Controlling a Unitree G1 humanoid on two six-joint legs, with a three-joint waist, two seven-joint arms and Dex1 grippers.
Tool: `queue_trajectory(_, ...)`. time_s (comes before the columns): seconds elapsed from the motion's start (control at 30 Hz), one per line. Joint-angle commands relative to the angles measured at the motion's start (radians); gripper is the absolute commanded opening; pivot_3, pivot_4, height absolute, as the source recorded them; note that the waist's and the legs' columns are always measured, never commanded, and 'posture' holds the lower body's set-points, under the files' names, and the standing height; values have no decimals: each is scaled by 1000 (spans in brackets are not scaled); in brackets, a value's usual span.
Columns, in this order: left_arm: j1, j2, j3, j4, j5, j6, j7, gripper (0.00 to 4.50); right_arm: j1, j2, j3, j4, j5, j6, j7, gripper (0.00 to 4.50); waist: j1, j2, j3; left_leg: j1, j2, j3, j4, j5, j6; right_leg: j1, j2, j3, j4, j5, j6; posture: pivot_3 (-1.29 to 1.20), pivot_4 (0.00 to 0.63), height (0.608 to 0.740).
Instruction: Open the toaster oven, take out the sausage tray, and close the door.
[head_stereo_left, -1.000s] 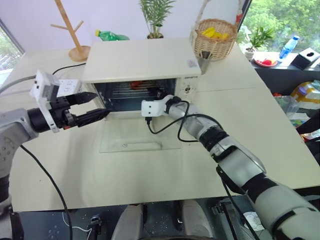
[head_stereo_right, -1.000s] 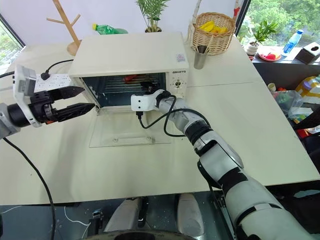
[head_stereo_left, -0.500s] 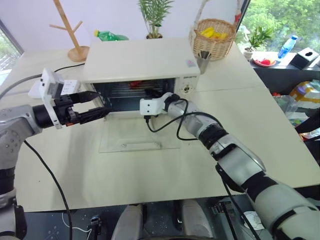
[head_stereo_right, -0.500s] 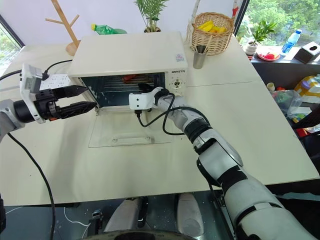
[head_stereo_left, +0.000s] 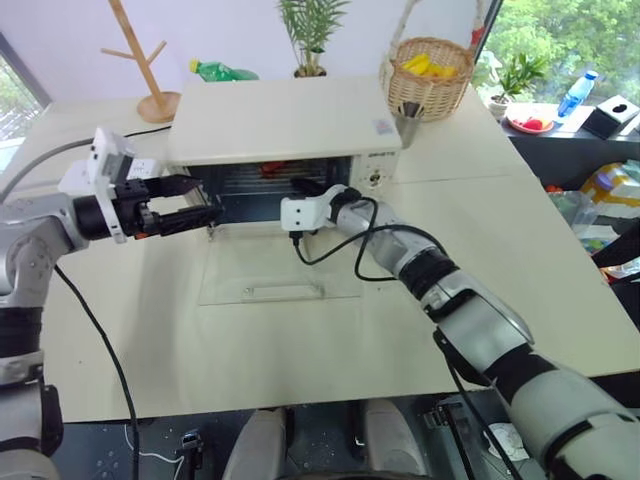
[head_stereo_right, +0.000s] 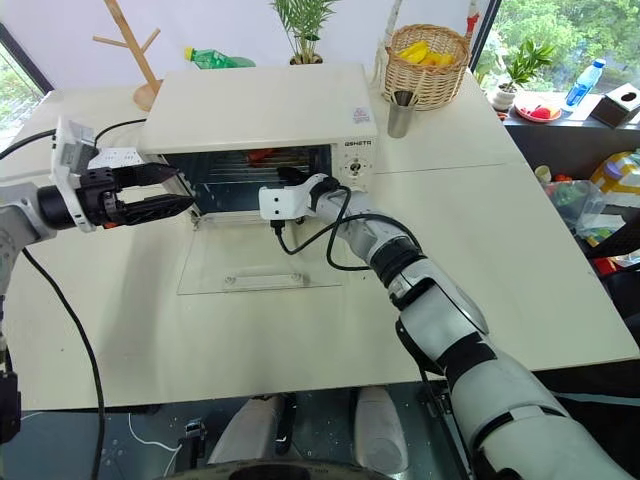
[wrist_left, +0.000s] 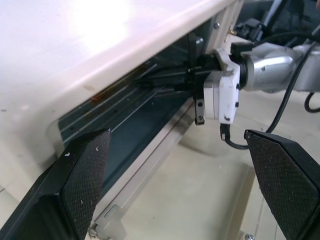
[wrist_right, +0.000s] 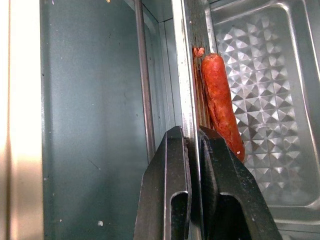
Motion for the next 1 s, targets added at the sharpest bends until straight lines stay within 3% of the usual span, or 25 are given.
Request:
queue_trajectory(0.03, -62, 6, -9, 50, 35, -35, -32, 4500, 25, -15, -15, -99, 2, 5, 18, 239, 2, 0, 0, 0, 0, 0, 0, 0, 0, 0, 0, 0, 0, 0, 0, 0, 150, 740)
queue_trajectory(0.33, -185, -18, -75, 223, 131, -105, -112, 4500, 166, -74, -23, -402, 1, 63, 124, 239, 4, -1, 0, 0, 0, 2, 1, 0, 0, 0, 1, 0, 1, 0, 0, 0, 150, 740)
queue_trajectory(0.53, -197, -32, -79, 231, 151, -111, -138, 4500, 257, -121, -23, -569, -8, 90, 191, 239, 7, -1, 0, 0, 0, 2, 3, 0, 0, 0, 1, 0, 2, 0, 1, 0, 150, 740)
queue_trajectory(1.0, -165, -29, -61, 192, 150, -89, -145, 4500, 364, -181, -40, -718, -19, 107, 240, 239, 12, -1, 0, -1, 3, 3, 3, -1, 2, 0, 1, 0, 1, 1, 1, 0, 150, 740)
